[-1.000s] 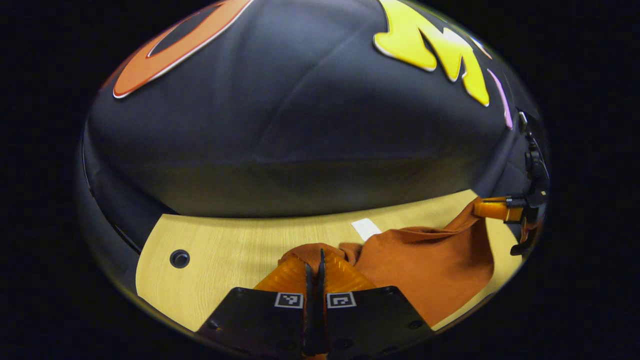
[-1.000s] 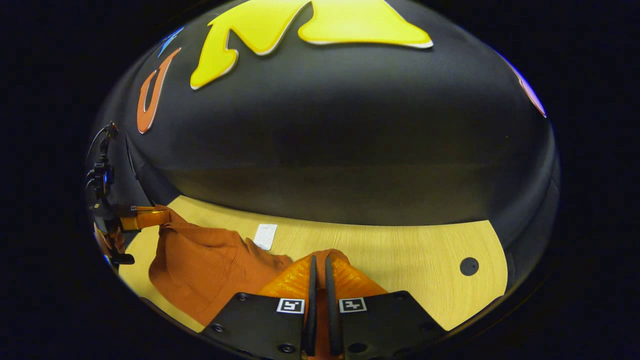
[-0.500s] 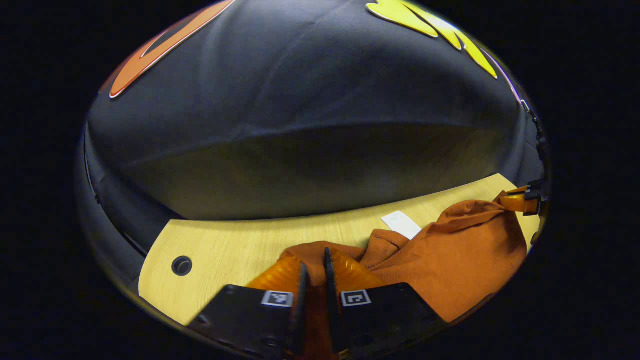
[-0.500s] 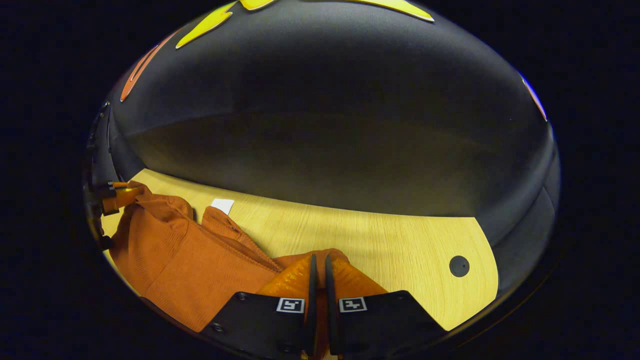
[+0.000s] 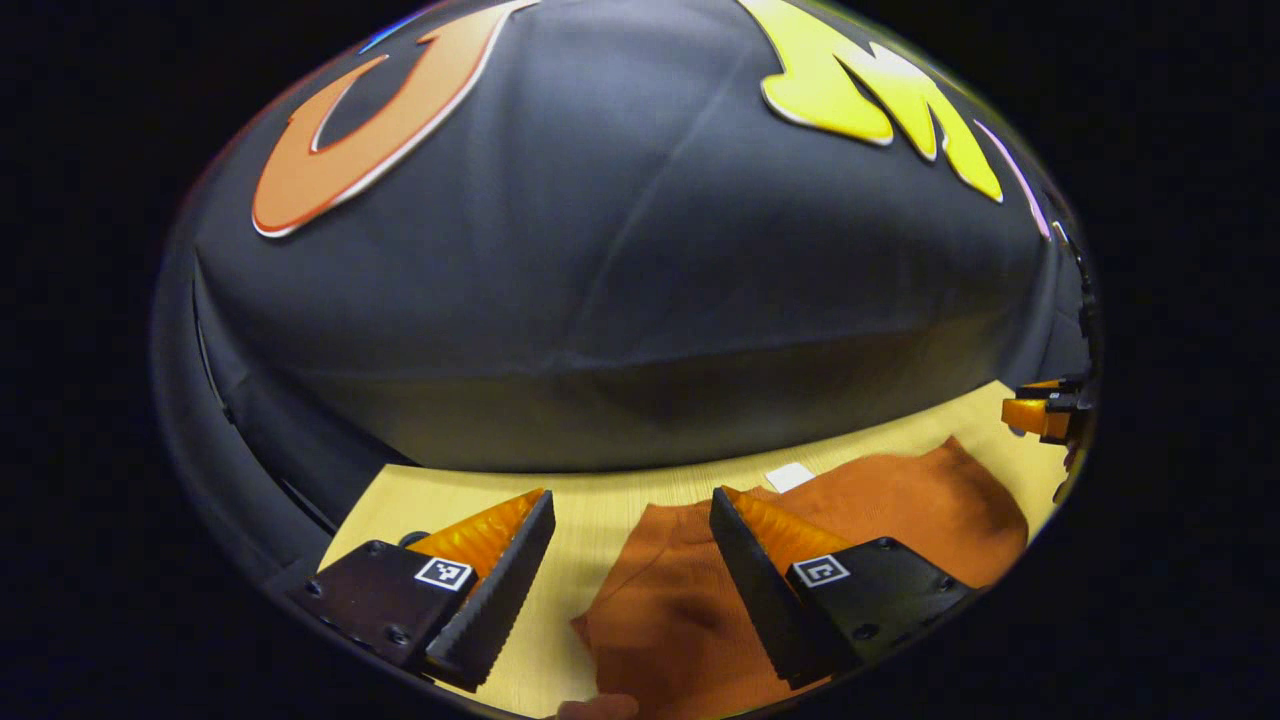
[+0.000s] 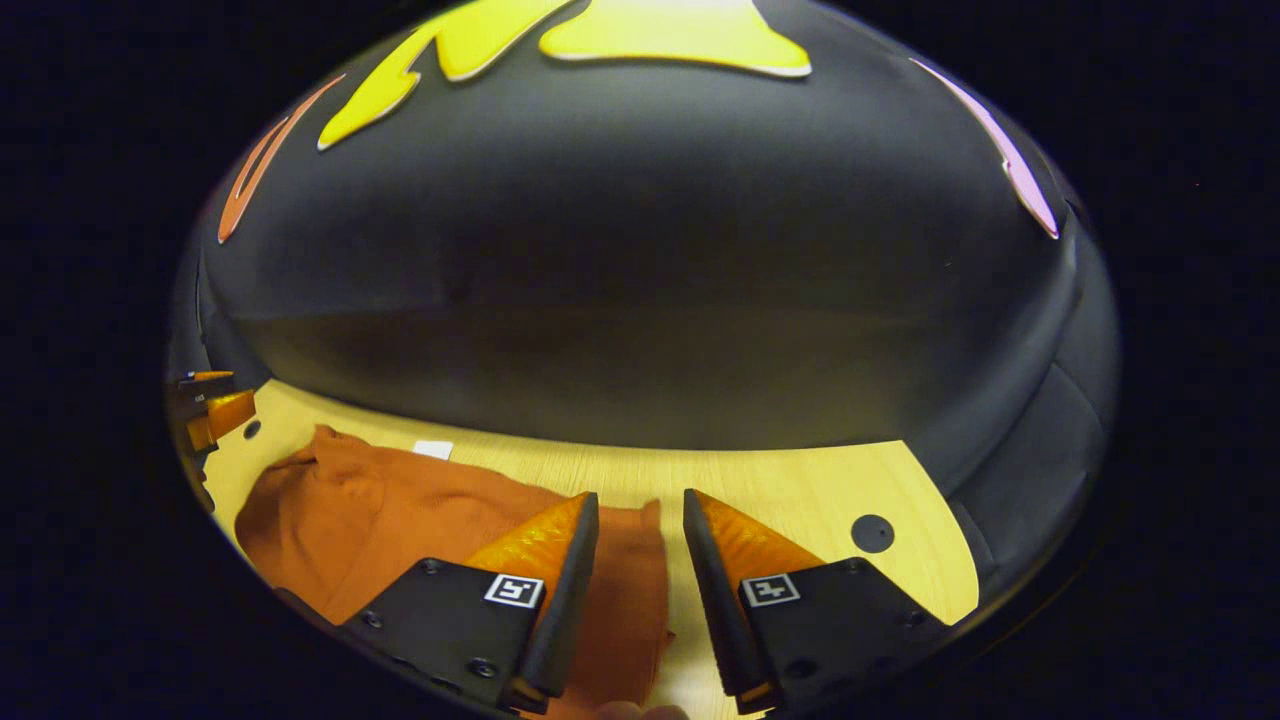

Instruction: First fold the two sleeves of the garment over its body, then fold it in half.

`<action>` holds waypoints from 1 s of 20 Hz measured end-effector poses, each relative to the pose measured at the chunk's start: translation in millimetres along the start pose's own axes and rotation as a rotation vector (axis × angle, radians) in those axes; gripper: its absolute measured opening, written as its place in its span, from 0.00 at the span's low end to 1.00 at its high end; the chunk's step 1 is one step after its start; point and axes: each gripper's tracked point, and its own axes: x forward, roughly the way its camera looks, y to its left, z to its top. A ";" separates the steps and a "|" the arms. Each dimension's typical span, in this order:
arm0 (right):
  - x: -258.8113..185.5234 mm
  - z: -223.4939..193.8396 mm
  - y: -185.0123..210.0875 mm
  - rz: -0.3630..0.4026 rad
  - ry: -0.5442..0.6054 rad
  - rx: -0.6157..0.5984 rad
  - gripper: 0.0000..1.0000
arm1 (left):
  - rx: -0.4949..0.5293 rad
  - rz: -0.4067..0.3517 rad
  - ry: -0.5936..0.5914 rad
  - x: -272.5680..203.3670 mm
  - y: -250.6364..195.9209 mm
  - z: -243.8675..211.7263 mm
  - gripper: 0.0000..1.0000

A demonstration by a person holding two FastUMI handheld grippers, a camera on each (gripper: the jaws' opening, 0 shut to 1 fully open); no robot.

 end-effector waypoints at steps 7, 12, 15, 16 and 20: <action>-125.7 96.6 18.4 0.022 -0.261 -0.048 0.65 | -0.054 0.023 -0.245 -128.9 -25.5 107.5 1.00; -235.7 154.3 38.3 0.035 -0.470 -0.018 0.80 | -0.070 0.002 -0.385 -237.5 -49.1 160.6 0.99; -284.0 164.0 38.5 0.048 -0.518 0.011 0.82 | -0.078 0.005 -0.463 -289.9 -51.8 187.4 0.93; -305.9 160.3 41.8 0.046 -0.530 0.019 0.83 | -0.087 0.007 -0.478 -305.2 -53.3 189.9 1.00; -354.0 137.2 40.6 0.045 -0.544 0.087 0.84 | -0.101 0.030 -0.517 -353.7 -59.4 179.9 0.98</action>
